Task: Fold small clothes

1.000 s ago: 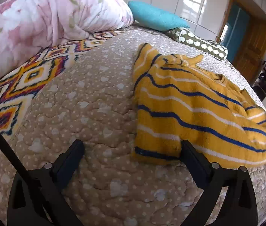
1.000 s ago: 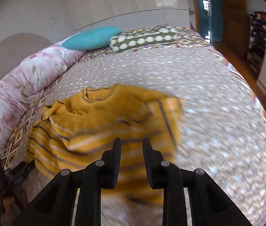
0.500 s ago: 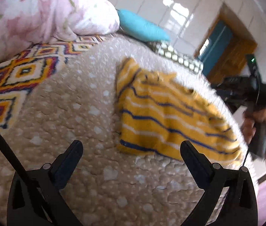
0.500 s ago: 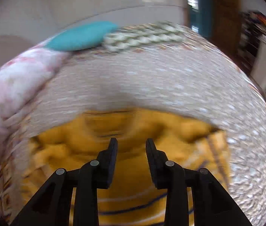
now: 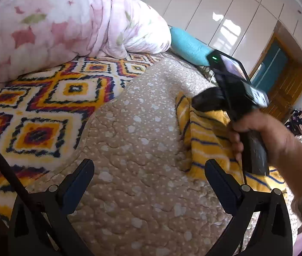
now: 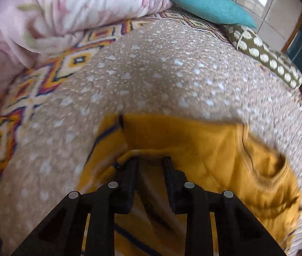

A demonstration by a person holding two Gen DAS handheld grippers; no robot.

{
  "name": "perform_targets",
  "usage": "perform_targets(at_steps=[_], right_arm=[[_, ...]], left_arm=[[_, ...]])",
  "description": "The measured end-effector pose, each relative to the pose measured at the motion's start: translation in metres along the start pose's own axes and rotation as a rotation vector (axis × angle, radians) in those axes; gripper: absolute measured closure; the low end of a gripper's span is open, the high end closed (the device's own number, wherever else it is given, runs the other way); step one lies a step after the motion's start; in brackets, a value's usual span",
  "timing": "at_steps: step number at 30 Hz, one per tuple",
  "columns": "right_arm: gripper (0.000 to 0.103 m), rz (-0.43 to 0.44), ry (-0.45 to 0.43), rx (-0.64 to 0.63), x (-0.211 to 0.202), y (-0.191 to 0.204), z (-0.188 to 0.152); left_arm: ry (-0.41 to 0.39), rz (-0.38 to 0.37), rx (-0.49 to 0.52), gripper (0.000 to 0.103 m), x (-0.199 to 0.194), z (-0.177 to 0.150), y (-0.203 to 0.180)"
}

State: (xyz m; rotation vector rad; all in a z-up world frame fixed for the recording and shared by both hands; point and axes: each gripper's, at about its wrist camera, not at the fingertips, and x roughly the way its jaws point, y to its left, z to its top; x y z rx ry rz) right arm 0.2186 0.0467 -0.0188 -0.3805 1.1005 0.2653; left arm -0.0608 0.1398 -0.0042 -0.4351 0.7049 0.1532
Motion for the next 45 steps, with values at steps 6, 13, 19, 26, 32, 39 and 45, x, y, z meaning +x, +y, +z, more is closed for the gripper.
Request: perform_targets(at_steps=[6,13,19,26,32,39,45], right_arm=[[0.072,0.076,-0.139,0.046,-0.053,-0.011,0.005],[0.094,0.264,-0.159,0.024,-0.104,-0.014,-0.061],[0.082,0.350,-0.184,-0.062,-0.117,0.008,-0.126],[0.050,0.098,-0.264,-0.501,-0.122,0.077,-0.188],[0.087,-0.154,-0.306,-0.728,-0.083,0.114,-0.197],[0.090,0.138,-0.236,-0.385,-0.101,0.102,-0.142],[0.082,0.242,-0.158,-0.274,-0.076,0.095,-0.138]], left_arm=[[0.028,0.026,0.004,0.001,0.011,-0.001,0.001],[0.005,0.071,-0.096,0.001,0.004,0.008,0.027],[-0.030,0.159,-0.188,0.001,-0.001,0.014,0.056],[-0.015,0.180,-0.228,0.001,0.003,0.014,0.065],[-0.016,0.194,-0.240,0.001,0.002,0.014,0.072],[-0.048,0.188,-0.310,0.001,-0.012,0.014,0.099],[-0.053,0.181,-0.281,0.001,-0.013,0.014,0.089]])
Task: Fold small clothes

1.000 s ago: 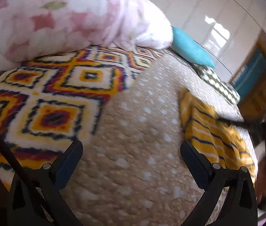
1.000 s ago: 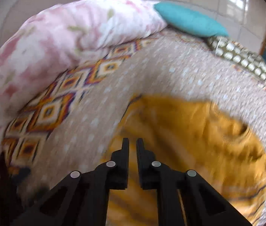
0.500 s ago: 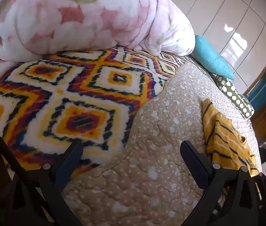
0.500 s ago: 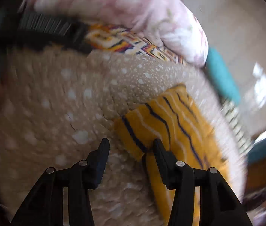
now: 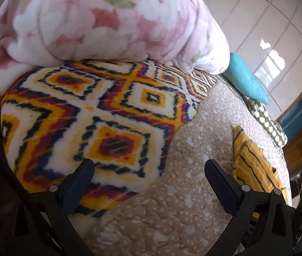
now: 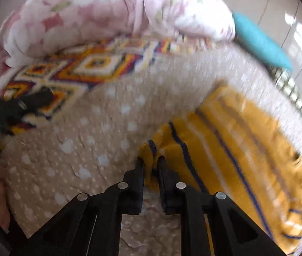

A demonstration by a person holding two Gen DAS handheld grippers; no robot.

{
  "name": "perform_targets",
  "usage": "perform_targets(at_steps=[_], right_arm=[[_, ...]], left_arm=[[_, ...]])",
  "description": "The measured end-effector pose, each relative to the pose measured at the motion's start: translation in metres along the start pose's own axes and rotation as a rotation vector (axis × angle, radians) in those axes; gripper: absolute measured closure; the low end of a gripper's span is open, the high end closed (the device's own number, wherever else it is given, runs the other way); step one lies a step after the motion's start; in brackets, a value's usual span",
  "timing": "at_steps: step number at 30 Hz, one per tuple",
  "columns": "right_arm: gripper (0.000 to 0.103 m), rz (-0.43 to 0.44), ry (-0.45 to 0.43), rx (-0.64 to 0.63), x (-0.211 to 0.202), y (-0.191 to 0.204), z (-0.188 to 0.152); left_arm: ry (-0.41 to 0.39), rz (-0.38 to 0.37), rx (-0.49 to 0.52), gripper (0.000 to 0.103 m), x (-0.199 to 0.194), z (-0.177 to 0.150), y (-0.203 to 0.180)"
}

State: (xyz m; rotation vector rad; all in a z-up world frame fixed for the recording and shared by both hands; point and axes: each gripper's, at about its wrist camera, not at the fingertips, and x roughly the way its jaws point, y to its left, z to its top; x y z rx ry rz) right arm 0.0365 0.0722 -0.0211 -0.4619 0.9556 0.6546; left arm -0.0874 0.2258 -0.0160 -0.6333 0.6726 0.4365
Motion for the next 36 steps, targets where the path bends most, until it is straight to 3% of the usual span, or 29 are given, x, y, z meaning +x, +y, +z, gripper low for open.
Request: perform_targets(at_steps=[2,5,8,12,16,18,20,24,29,31,36], right_arm=[[0.068,0.047,-0.021,0.027,-0.012,-0.004,-0.003],[0.067,0.124,-0.124,0.104,-0.051,-0.024,-0.010],[0.067,0.100,-0.174,0.216,-0.074,-0.063,-0.018],[0.067,0.027,-0.146,0.443,-0.071,-0.145,-0.043],[0.068,-0.012,-0.118,0.756,-0.067,-0.242,-0.112],[0.078,-0.051,-0.137,0.853,-0.075,-0.275,-0.142],[0.080,-0.112,-0.157,0.916,-0.089,-0.290,-0.164],[0.069,-0.120,-0.236,0.983,-0.123,-0.292,-0.180],[0.067,0.057,-0.315,0.903,-0.140,-0.245,-0.166],[0.067,0.111,-0.288,0.865,-0.130,-0.231,-0.164],[0.067,0.053,-0.160,0.867,-0.083,-0.226,-0.175]], left_arm=[[-0.001,-0.009,0.015,0.001,0.000,-0.002,-0.006],[-0.020,-0.034,0.035,0.001,-0.004,-0.003,-0.015],[-0.032,-0.094,0.070,0.001,-0.010,-0.006,-0.029],[-0.023,-0.179,0.184,0.001,-0.014,-0.020,-0.063],[-0.007,-0.175,0.303,0.001,-0.010,-0.037,-0.093],[0.017,-0.152,0.339,0.001,-0.004,-0.043,-0.103],[0.044,-0.140,0.355,0.001,0.003,-0.046,-0.108],[0.067,-0.098,0.371,0.001,0.012,-0.051,-0.107],[0.110,-0.025,0.411,0.001,0.030,-0.059,-0.110],[0.120,0.015,0.446,0.001,0.036,-0.063,-0.113],[0.110,0.057,0.485,0.001,0.039,-0.068,-0.118]])
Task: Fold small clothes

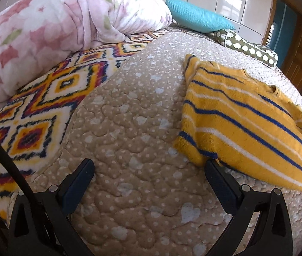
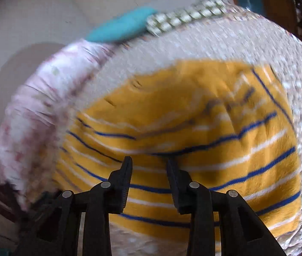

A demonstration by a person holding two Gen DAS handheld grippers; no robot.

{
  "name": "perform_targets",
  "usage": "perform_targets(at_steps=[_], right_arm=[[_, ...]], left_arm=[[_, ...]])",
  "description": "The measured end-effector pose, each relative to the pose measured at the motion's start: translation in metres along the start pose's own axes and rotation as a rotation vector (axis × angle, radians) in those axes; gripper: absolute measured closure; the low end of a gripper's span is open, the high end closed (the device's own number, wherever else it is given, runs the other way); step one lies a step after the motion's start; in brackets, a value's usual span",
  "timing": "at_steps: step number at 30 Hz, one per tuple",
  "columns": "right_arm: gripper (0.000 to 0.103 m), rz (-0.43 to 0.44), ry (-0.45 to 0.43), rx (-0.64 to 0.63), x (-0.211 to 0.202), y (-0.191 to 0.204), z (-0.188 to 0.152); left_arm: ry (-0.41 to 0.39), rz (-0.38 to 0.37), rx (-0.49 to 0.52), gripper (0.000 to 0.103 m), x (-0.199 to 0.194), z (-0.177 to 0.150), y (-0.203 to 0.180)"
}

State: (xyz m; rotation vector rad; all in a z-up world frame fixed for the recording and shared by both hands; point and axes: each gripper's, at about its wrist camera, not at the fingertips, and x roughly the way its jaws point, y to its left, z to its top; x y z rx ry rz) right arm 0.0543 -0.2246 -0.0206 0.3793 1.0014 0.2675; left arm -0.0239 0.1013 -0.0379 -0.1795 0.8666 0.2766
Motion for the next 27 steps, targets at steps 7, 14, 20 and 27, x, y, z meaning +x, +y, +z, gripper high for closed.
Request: perform_targets(at_steps=[7,14,20,27], right_arm=[[0.065,-0.004,-0.092,-0.071,-0.032,0.013,-0.005],[0.053,-0.100,-0.104,-0.023,-0.020,-0.015,-0.004],[0.052,-0.079,-0.138,-0.007,-0.052,-0.014,-0.013],[0.047,-0.148,-0.159,-0.026,-0.062,-0.028,-0.028]], left_arm=[[0.006,0.013,0.009,0.001,0.001,-0.001,-0.002],[0.005,0.012,0.011,0.001,0.002,-0.001,-0.003],[-0.006,-0.016,-0.001,0.001,-0.003,-0.001,-0.001],[-0.011,-0.059,-0.001,0.001,-0.007,-0.001,-0.002]])
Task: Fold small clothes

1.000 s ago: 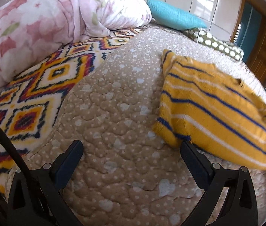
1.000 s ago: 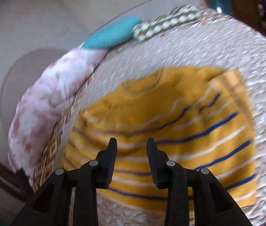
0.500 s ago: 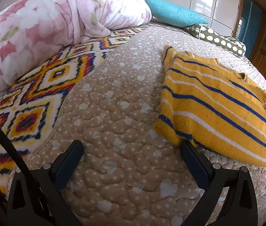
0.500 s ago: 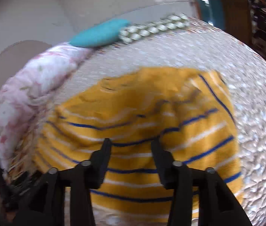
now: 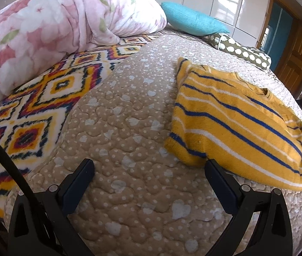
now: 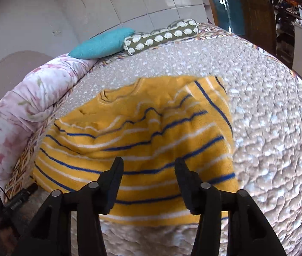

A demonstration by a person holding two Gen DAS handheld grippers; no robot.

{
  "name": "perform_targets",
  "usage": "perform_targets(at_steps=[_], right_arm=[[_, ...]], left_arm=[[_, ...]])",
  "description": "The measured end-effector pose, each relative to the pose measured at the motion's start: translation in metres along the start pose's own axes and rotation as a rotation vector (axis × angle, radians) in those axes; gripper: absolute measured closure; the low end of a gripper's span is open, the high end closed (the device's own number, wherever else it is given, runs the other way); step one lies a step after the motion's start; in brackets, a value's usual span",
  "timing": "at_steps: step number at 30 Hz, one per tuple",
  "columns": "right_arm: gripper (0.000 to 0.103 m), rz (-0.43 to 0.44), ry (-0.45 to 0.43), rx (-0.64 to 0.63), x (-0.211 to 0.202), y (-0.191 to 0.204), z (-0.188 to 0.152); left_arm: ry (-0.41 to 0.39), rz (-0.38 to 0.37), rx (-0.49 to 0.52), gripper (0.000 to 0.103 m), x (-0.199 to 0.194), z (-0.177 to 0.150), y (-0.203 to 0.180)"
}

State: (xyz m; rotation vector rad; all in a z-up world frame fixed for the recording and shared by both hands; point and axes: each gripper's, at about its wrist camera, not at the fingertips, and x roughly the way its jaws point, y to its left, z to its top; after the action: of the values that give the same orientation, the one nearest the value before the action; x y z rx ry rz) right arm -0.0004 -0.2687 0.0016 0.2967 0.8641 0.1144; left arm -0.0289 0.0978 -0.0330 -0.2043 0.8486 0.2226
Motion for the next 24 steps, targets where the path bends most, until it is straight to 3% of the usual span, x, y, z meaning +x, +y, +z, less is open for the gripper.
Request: perform_targets(at_steps=[2,6,11,13,17,24], right_arm=[[0.047,-0.003,0.014,0.018,0.009,-0.009,-0.007],[0.045,0.000,-0.042,0.014,0.014,-0.012,-0.018],[0.021,-0.026,-0.043,-0.099,0.021,0.007,-0.021],[0.017,-0.046,-0.037,-0.134,0.024,0.014,-0.022],[0.016,-0.053,-0.038,-0.146,0.024,0.017,-0.023],[0.016,0.040,-0.067,-0.085,0.017,0.003,-0.021]], left_arm=[[0.011,0.016,0.017,0.001,0.003,-0.001,-0.004],[0.034,0.056,0.052,0.001,0.009,-0.003,-0.010],[0.044,0.089,0.074,0.000,0.013,-0.005,-0.015],[0.052,0.093,0.081,0.000,0.014,-0.006,-0.016],[0.068,0.094,0.083,0.000,0.016,-0.005,-0.016],[0.063,0.123,0.125,0.000,0.015,-0.005,-0.021]])
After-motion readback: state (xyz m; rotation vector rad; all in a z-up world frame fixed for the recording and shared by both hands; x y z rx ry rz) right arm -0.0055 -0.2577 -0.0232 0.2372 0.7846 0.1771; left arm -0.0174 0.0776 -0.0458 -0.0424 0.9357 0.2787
